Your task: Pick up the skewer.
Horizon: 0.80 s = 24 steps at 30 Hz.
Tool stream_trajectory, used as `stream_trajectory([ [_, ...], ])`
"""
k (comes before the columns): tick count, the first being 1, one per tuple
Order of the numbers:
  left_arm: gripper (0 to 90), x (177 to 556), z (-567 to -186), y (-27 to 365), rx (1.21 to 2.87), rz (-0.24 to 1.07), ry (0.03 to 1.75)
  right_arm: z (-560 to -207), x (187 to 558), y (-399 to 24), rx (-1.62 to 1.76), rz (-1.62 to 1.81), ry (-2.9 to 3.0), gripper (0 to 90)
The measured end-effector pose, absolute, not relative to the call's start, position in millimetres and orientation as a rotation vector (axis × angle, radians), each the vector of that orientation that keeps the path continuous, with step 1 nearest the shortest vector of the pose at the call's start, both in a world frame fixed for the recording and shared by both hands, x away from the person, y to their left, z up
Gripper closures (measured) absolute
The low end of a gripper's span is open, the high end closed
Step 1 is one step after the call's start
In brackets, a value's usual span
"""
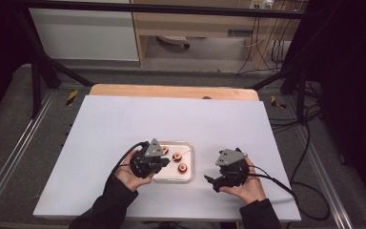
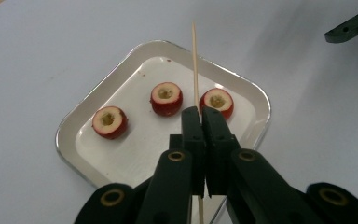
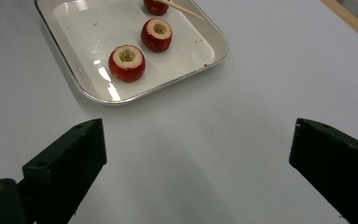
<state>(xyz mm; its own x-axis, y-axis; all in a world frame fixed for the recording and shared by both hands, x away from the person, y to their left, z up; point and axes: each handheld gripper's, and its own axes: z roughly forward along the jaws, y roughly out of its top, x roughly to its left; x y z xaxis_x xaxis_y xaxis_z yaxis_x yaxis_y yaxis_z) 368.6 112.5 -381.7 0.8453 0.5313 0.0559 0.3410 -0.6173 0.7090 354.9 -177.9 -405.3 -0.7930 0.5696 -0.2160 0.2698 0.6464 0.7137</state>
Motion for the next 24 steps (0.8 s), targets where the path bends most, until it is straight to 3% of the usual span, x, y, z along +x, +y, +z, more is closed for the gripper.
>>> stream_trajectory([
  [11,88.4,369,-374,90,2.357,0.318,0.543,-393,352,-161,0.448,0.779,2.464,10.7],
  [24,88.4,367,-380,60,2.422,0.281,0.468,-393,346,-150,0.186,0.683,2.465,29.0],
])
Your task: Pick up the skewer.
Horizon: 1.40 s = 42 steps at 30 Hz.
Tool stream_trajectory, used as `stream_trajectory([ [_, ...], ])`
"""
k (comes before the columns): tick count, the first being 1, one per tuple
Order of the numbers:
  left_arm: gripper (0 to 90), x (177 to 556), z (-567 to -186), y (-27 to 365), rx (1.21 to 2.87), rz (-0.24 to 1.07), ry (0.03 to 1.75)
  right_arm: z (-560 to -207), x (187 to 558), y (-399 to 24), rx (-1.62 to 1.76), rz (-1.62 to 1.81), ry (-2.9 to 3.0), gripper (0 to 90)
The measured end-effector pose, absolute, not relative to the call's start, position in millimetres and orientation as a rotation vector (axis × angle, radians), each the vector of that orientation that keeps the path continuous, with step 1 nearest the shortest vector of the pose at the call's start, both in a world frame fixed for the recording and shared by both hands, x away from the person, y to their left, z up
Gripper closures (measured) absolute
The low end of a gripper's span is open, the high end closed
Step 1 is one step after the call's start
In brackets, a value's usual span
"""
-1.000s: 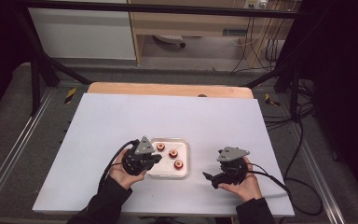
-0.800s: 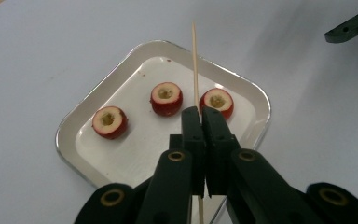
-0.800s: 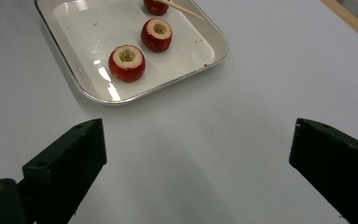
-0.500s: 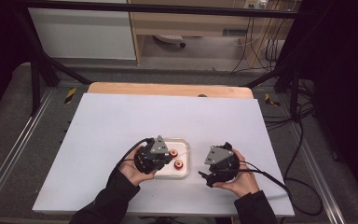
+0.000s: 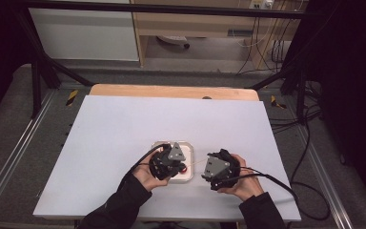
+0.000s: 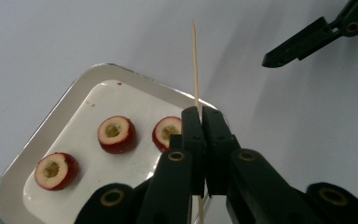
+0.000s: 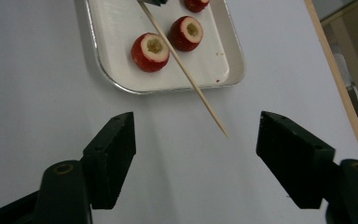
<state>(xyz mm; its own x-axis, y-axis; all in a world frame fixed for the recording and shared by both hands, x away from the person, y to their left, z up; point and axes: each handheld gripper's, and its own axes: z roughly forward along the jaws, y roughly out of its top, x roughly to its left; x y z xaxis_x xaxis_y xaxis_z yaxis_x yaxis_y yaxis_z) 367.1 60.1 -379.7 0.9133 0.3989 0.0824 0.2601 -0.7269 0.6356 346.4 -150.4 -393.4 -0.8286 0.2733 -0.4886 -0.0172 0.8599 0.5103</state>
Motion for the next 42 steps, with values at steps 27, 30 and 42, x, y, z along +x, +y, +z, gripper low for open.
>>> stream_trajectory([
  [27,88.5,355,-383,28,2.455,0.202,0.373,-409,337,-146,-0.329,0.490,2.426,79.8],
  [30,88.4,356,-383,28,2.455,0.193,0.376,-409,336,-146,-0.349,0.486,2.421,83.0],
  [42,88.4,359,-384,29,2.455,0.165,0.379,-410,334,-145,-0.407,0.437,2.415,89.1],
])
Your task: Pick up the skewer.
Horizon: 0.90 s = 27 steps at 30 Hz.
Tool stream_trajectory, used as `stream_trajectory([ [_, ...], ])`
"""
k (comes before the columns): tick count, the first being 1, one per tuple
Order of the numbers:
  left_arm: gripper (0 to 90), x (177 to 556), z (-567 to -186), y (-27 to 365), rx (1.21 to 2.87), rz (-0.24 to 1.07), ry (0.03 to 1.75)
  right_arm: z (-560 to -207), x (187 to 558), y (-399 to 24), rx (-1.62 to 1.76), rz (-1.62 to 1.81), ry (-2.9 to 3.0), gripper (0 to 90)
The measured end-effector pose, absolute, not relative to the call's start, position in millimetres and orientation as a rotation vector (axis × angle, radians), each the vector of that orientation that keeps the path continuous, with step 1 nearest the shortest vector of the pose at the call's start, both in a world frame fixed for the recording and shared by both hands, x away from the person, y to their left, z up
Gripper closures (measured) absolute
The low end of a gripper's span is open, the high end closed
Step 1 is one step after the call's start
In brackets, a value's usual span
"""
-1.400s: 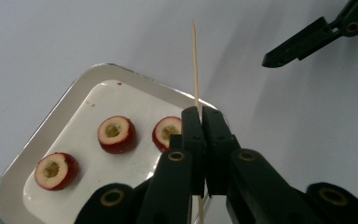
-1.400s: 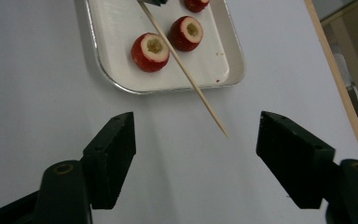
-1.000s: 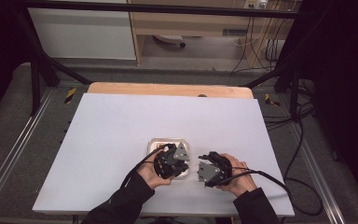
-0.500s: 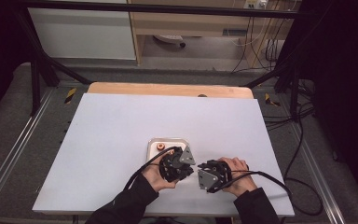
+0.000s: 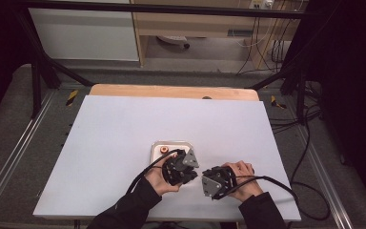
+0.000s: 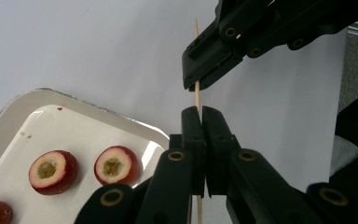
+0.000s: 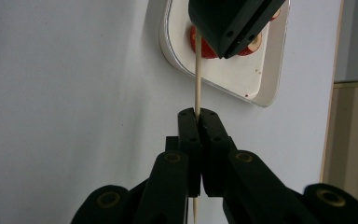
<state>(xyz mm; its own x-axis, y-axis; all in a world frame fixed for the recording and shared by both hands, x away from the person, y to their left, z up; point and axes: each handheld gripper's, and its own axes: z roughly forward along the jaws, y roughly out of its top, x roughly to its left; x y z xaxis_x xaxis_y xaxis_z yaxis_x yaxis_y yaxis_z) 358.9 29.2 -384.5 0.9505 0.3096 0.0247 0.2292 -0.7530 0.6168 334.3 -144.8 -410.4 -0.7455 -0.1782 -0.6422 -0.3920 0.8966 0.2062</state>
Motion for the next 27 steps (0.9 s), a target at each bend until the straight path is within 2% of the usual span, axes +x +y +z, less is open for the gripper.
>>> stream_trajectory([
  [2,87.4,360,-385,30,2.453,0.166,0.393,-410,333,-145,-0.411,0.427,2.413,89.2],
  [3,78.6,360,-384,31,2.443,0.174,0.406,-410,333,-145,-0.409,0.396,2.401,89.2],
  [6,70.5,363,-382,35,2.448,0.140,0.416,-411,332,-145,-0.414,0.357,2.385,89.2],
  [10,67.1,368,-382,39,2.514,0.097,0.454,-412,331,-140,-0.442,0.268,2.349,89.2],
  [13,67.6,372,-386,39,2.574,0.070,0.484,-412,331,-136,-0.440,0.239,2.349,89.1],
  [16,71.9,374,-389,38,2.618,0.035,0.499,-410,332,-132,-0.464,0.235,2.336,89.1],
  [20,78.4,375,-391,35,2.653,0.018,0.496,-408,332,-127,-0.518,0.234,2.317,89.2],
  [21,83.0,375,-391,35,2.658,0.011,0.493,-409,330,-126,-0.528,0.216,2.312,89.2],
  [27,87.0,375,-392,29,2.691,-0.015,0.491,-410,328,-125,-0.551,0.207,2.310,89.1],
])
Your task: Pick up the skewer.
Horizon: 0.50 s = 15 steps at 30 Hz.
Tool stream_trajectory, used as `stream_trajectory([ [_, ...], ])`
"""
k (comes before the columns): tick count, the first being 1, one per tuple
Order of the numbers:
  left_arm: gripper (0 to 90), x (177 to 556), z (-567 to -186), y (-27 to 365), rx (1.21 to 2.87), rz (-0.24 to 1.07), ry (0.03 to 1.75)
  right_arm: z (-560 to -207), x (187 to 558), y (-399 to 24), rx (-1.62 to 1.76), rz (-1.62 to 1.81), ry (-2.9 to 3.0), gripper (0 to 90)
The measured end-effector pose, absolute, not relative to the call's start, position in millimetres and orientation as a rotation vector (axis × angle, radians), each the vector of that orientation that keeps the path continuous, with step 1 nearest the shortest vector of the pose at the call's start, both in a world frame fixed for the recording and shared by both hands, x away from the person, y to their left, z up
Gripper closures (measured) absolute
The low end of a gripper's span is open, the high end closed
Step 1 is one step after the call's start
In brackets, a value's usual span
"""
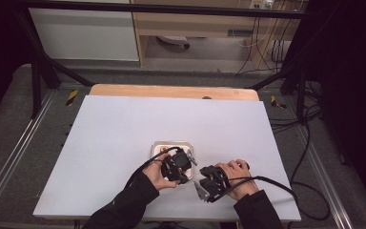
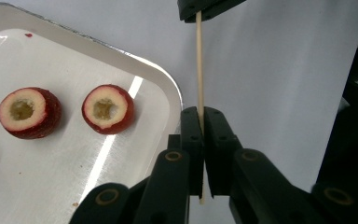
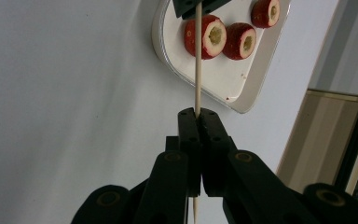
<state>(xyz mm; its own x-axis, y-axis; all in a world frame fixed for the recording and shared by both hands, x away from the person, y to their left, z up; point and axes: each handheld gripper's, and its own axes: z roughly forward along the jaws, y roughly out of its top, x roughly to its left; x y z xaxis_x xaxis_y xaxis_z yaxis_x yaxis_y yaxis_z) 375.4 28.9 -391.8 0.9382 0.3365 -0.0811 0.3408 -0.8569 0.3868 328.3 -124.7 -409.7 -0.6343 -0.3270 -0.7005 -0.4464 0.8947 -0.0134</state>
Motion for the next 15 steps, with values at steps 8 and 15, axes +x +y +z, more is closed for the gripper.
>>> stream_trajectory([
  [8,88.5,373,-390,26,2.696,0.016,0.531,-408,328,-125,-0.536,0.215,2.293,87.4],
  [15,88.5,371,-387,40,2.671,0.079,0.548,-400,336,-133,-0.297,0.371,2.342,57.6],
])
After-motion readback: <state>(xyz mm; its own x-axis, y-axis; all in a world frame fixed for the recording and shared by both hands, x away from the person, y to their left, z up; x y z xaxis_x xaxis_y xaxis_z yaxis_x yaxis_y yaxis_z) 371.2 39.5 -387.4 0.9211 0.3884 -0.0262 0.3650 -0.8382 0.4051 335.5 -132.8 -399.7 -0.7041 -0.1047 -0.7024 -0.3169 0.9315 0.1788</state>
